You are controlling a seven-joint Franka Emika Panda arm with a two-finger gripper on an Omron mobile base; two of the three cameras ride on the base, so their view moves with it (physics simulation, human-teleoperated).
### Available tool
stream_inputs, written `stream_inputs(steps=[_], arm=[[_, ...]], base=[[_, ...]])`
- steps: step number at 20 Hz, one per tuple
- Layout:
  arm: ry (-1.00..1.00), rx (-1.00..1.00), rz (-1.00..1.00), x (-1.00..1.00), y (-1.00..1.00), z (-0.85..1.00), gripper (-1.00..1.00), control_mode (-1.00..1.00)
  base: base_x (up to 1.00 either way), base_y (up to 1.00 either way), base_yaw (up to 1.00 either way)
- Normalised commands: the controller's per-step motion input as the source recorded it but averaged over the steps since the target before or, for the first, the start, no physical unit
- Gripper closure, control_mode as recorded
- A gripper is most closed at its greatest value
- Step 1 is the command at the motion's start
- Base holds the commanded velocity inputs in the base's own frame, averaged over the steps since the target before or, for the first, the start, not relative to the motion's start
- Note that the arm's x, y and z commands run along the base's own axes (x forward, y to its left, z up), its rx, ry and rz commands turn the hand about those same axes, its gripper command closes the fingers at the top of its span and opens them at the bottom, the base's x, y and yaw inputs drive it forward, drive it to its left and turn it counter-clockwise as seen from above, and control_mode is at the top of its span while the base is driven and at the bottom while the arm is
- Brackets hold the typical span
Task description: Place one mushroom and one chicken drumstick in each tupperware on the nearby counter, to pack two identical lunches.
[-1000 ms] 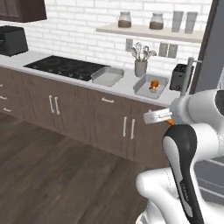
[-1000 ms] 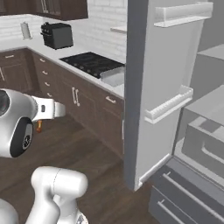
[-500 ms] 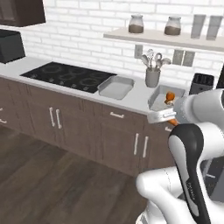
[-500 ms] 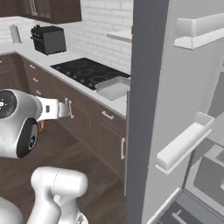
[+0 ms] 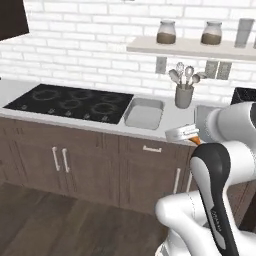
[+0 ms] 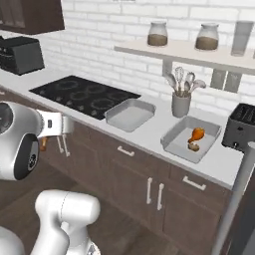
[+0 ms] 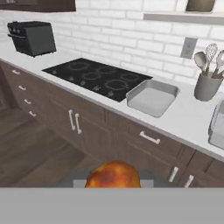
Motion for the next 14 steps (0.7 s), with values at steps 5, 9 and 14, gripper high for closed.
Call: stream_inputs(steps=[5,9,14], arm=[[0.00,0.00,0.00,0.00,0.00,0.00,1.00,1.00],[0.00,0.00,0.00,0.00,0.00,0.00,1.00,1.00],[0.00,0.00,0.00,0.00,0.00,0.00,1.00,1.00]], base=[[1.00,0.82,-0.70],[0.81,0.60,-0.83],[0.98,0.33,-0.55]])
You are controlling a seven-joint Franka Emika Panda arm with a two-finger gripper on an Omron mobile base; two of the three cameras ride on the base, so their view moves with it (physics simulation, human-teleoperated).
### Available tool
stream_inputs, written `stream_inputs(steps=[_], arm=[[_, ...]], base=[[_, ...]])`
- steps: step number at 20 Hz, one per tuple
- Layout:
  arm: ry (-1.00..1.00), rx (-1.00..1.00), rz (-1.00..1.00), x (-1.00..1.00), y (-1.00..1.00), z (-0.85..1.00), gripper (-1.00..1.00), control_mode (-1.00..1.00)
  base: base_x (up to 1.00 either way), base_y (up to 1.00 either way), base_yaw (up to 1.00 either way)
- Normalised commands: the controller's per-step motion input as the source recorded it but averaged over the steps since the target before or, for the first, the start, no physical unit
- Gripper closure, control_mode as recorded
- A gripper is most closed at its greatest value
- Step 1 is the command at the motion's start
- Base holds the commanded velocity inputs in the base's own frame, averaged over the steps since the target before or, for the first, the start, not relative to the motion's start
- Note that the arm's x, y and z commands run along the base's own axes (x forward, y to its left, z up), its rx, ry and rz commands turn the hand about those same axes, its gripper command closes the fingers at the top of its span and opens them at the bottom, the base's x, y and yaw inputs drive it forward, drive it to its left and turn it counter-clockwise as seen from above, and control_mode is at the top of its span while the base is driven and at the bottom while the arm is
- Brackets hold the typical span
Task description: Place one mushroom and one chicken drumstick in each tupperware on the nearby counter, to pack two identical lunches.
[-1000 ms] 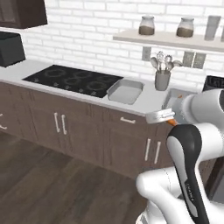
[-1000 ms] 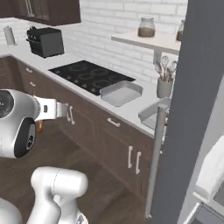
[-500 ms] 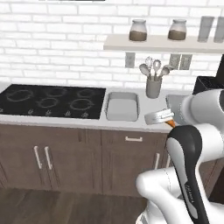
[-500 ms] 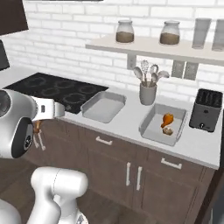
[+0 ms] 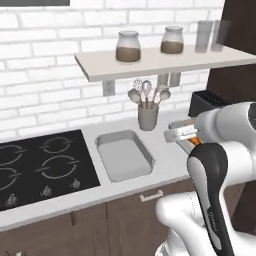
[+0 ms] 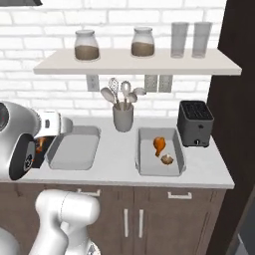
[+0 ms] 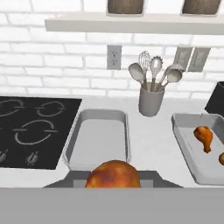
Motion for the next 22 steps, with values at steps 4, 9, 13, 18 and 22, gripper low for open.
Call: stream_inputs(steps=[4,9,13,18,22], arm=[[0.00,0.00,0.00,0.00,0.00,0.00,1.00,1.00],[0.39,-0.18,0.00,0.61,0.58,-0.80,1.00,-1.00],[0.38,-0.09,-0.04,1.00,0.77,-0.96,1.00,-1.00],[0.07,0.00,-0.03,0.84,0.38,-0.97,1.00,-1.00],[-0.07,0.00,0.00,0.61,0.19,-1.00,1.00,-1.00]], base=[[1.00,0.01,-0.12],[0.14,0.00,-0.01],[0.00,0.00,0.00],[0.00,0.00,0.00],[0.00,0.00,0.00]])
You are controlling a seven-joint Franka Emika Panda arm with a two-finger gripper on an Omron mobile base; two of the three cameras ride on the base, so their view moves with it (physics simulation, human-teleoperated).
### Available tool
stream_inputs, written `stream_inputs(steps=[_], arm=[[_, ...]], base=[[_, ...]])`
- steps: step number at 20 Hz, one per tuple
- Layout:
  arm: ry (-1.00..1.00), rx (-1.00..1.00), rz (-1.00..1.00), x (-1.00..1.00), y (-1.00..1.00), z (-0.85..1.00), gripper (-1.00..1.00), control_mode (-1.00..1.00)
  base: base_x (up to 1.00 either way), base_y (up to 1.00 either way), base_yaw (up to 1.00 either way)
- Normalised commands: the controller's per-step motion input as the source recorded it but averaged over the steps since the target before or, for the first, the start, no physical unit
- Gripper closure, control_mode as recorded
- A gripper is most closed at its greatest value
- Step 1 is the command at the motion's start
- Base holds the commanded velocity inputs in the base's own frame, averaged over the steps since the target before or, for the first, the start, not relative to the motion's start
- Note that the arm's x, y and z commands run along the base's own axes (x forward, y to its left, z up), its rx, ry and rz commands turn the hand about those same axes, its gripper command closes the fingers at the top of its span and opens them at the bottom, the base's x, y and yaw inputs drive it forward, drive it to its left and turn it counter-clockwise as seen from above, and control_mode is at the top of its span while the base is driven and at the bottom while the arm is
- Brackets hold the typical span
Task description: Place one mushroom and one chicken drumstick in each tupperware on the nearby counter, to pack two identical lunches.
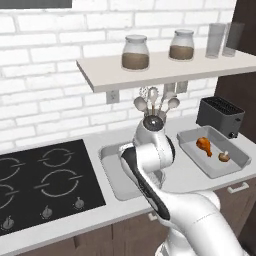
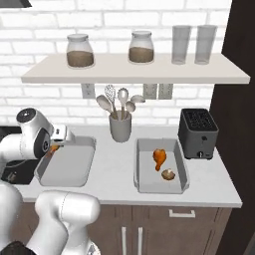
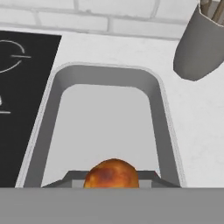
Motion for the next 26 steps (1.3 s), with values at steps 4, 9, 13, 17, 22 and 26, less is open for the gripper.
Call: stream_inputs(steps=[4,9,13,17,22,26], arm=[[-0.04,-0.01,0.00,0.68,0.11,-1.00,-1.00,-1.00],[-0.15,-0.03,0.00,0.42,0.00,-0.71,-1.00,-1.00],[0.01,0.03,-0.03,0.01,-0.01,0.22,-1.00,-1.00],[0.28,0.10,-0.08,-0.21,0.00,1.00,-1.00,-1.00],[0.16,0.09,-0.01,-0.97,-0.19,0.89,-1.00,-1.00],[0.10,0.01,-0.09,-1.00,-0.14,0.24,-1.00,-1.00]], base=[[0.00,0.00,0.00],[0.00,0.00,0.00],[0.00,0.00,0.00],[0.00,0.00,0.00],[0.00,0.00,0.00],[0.00,0.00,0.00]])
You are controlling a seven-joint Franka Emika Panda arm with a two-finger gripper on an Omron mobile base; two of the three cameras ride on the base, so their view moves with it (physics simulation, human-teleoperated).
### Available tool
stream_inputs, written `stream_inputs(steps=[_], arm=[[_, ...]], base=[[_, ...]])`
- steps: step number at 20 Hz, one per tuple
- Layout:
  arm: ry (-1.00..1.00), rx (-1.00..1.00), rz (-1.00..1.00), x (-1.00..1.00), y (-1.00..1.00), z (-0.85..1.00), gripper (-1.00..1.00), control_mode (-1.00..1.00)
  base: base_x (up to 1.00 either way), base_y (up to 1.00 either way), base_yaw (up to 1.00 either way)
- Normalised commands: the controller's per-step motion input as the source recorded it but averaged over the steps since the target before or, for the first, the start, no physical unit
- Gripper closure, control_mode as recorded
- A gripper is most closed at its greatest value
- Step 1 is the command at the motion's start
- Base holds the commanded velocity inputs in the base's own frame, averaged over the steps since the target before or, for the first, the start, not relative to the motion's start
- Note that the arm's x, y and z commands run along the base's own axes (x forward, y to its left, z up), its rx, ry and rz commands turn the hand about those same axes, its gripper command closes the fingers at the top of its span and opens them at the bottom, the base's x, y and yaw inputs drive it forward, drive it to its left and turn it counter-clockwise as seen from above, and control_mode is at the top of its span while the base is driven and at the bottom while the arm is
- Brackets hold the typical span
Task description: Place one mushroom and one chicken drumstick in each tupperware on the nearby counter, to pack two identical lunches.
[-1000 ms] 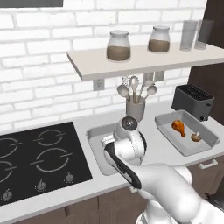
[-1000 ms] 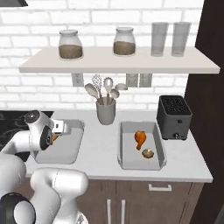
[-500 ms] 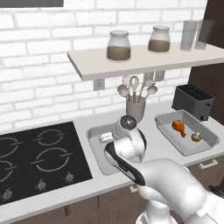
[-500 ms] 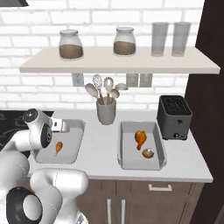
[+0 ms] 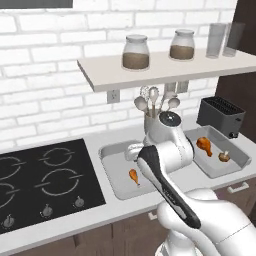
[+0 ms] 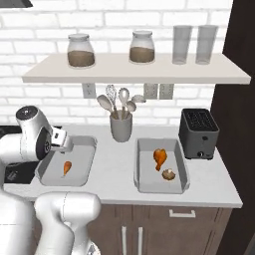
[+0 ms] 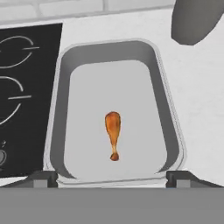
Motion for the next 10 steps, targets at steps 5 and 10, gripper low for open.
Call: stream_inputs(steps=[5,10], arm=[[-0.03,0.00,-0.10,-0.80,-0.24,-0.03,-1.00,1.00],[0.00,0.00,0.00,0.00,0.00,0.00,-1.00,1.00]], base=[[-0.20,-0.07,-0.03],[-1.00,-0.21,-0.47]])
